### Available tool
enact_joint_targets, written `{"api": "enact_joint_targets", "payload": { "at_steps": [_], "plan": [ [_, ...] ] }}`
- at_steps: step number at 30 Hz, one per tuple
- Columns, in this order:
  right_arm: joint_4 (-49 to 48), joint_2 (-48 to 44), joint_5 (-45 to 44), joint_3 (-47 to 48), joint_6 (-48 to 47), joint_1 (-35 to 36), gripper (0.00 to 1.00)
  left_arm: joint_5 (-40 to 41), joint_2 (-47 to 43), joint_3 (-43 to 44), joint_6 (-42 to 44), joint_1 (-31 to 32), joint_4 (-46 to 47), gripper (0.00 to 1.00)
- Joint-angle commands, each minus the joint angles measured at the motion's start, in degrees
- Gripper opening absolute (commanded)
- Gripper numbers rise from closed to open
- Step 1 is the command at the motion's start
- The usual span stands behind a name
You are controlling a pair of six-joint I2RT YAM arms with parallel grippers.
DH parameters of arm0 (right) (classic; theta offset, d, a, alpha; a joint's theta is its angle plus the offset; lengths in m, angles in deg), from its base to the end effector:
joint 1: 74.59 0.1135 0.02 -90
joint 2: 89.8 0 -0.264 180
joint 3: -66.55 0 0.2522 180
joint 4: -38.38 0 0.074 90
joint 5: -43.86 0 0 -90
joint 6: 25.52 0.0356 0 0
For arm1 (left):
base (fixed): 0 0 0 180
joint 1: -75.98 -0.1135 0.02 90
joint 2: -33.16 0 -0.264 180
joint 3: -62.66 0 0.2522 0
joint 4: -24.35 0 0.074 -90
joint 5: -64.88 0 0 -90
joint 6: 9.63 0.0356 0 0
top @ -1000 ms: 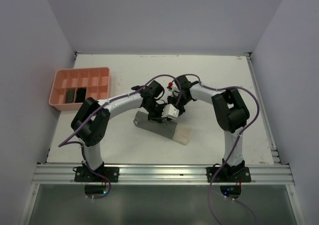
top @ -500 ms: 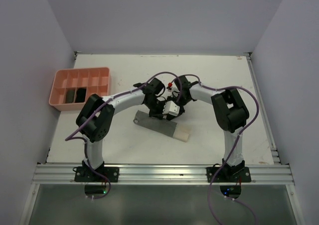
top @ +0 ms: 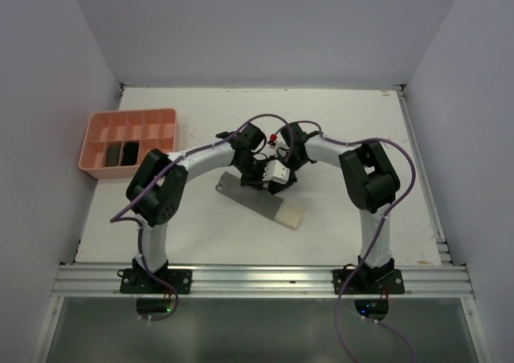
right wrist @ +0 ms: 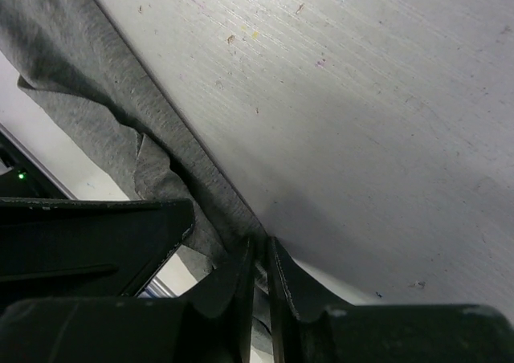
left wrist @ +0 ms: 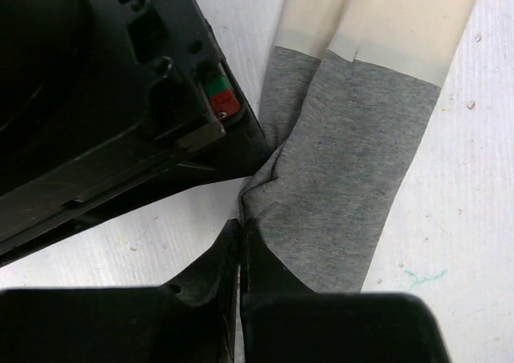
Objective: Roll the underwear
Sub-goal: Fold the underwear
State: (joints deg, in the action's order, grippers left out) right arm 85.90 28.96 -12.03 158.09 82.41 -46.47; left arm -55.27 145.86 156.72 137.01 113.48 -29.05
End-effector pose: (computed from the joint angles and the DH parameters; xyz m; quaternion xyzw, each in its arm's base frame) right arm 0.3421 0.2054 0.1297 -0.1229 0.9404 0.3172 0.0031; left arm 0.3010 -0.2535 0.1768 0.7260 0.6199 -0.2283 0.1913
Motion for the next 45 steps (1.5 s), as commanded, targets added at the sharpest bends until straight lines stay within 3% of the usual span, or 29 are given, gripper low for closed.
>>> {"api": "enact_joint_targets", "payload": {
  "at_steps": [1, 24, 31, 36, 42, 43, 45],
  "plan": [
    [1.0, 0.8, -0.1, 1.2, -1.3, 0.2, 0.15, 0.0, -0.1, 2.2, 1.5, -0.6, 2.5, 0.0],
    [1.6, 1.7, 0.0, 1.9, -1.1, 0.2, 0.13, 0.9, 1.4, 0.4, 2.9, -0.1, 9.7, 0.0],
    [4.5, 0.2, -3.4, 2.3, -1.8, 0.0, 0.15, 2.4, 3.4, -1.2, 3.0, -0.1, 11.7, 0.01],
    [7.3, -3.2, -9.1, 0.7, -1.4, -1.7, 0.16, 3.1, 4.5, -1.5, 3.1, 0.1, 12.6, 0.06],
    [9.5, -10.0, -13.1, -1.3, -1.1, -6.8, 0.18, 3.6, 4.3, -2.3, 3.6, 0.6, 12.7, 0.29],
    [10.0, -10.5, -13.1, -1.2, -1.8, -7.4, 0.18, 3.9, 3.8, -2.4, 3.6, 0.7, 13.0, 0.48],
    [11.5, -11.6, -12.6, -0.4, -2.5, -7.5, 0.17, 4.2, 3.4, -2.2, 3.5, 0.9, 13.4, 0.6]
  ]
}}
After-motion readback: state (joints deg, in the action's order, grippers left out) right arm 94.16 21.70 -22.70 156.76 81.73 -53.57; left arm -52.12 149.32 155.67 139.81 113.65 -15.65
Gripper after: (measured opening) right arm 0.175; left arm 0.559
